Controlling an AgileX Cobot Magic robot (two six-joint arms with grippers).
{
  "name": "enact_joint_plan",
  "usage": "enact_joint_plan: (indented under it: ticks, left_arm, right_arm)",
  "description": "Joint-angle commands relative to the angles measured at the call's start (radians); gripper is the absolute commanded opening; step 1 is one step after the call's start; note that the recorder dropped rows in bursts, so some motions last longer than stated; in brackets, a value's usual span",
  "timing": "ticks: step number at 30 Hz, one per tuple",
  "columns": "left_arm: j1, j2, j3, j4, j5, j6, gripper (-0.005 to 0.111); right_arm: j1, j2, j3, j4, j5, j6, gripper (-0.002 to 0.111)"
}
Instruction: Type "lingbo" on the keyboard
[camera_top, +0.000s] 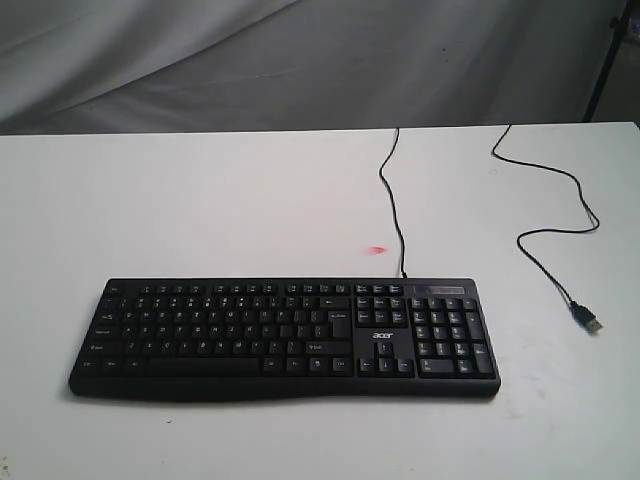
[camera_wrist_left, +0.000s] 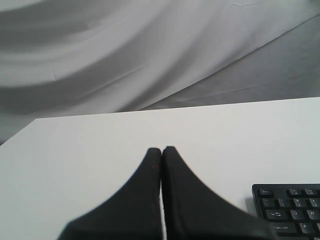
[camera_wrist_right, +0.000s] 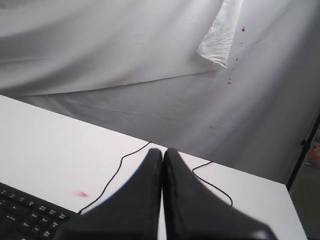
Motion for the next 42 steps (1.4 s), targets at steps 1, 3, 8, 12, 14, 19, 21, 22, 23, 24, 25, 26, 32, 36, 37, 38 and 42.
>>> enact_joint_plan:
  ticks: [1, 3, 8, 12, 14, 19, 21, 22, 23, 24, 25, 26, 32, 36, 37, 38, 42]
  left_arm:
    - [-0.004, 0.003, 0.005, -0.001, -0.004, -0.003, 0.001]
    - [-0.004, 0.003, 0.005, -0.001, -0.004, -0.003, 0.001]
    - [-0.004, 0.003, 0.005, -0.001, -0.004, -0.003, 0.001]
    - [-0.004, 0.003, 0.005, -0.001, -0.004, -0.003, 0.001]
    - [-0.004, 0.003, 0.005, -0.001, -0.004, -0.003, 0.001]
    - [-0.004, 0.003, 0.005, -0.001, -0.004, -0.003, 0.001]
    - [-0.004, 0.003, 0.005, -0.001, -0.004, -0.003, 0.001]
    - [-0.004, 0.003, 0.005, -0.001, -0.004, -0.003, 0.001]
    - [-0.004, 0.003, 0.005, -0.001, -0.004, -0.003, 0.001]
    - [-0.004, 0.003, 0.005, -0.001, -0.004, -0.003, 0.001]
    - [-0.004, 0.003, 0.005, -0.001, -0.004, -0.003, 0.001]
    - [-0.004, 0.003, 0.005, -0.001, -0.004, -0.003, 0.001]
    - [-0.004, 0.003, 0.005, -0.001, -0.004, -0.003, 0.001]
    - [-0.004, 0.003, 0.005, -0.001, -0.004, -0.003, 0.001]
    - [-0.004, 0.003, 0.005, -0.001, -0.004, -0.003, 0.001]
    - [-0.004, 0.003, 0.005, -0.001, -0.004, -0.003, 0.001]
    - [-0.004, 0.003, 0.005, -0.001, -0.004, -0.003, 0.001]
  right_arm:
    - [-0.007, 0.004, 0.121, -0.034, -0.142, 0.058, 0.0]
    - [-0.007, 0.004, 0.166, -0.034, -0.171, 0.062, 0.0]
    - [-0.007, 0.004, 0.252, -0.034, -0.226, 0.062, 0.0]
    - [-0.007, 0.004, 0.3, -0.034, -0.25, 0.062, 0.0]
    - [-0.007, 0.004, 0.3, -0.034, -0.251, 0.062, 0.0]
    - [-0.007, 0.004, 0.3, -0.03, -0.234, 0.062, 0.0]
    - [-0.007, 0.004, 0.3, -0.03, -0.234, 0.062, 0.0]
    - [-0.007, 0.004, 0.3, -0.03, -0.234, 0.062, 0.0]
    - [-0.007, 0.004, 0.3, -0.03, -0.234, 0.062, 0.0]
    - [-0.007, 0.004, 0.3, -0.03, -0.234, 0.062, 0.0]
    - [-0.007, 0.004, 0.3, -0.03, -0.234, 0.062, 0.0]
    - [-0.007, 0.004, 0.3, -0.03, -0.234, 0.062, 0.0]
    - [-0.007, 0.004, 0.3, -0.03, -0.234, 0.062, 0.0]
    - [-0.007, 0.004, 0.3, -0.03, -0.234, 0.062, 0.0]
    - [-0.007, 0.004, 0.3, -0.03, -0.234, 0.062, 0.0]
    - [-0.007, 0.004, 0.3, -0.03, -0.234, 0.062, 0.0]
    - [-0.007, 0.004, 0.3, -0.03, -0.234, 0.062, 0.0]
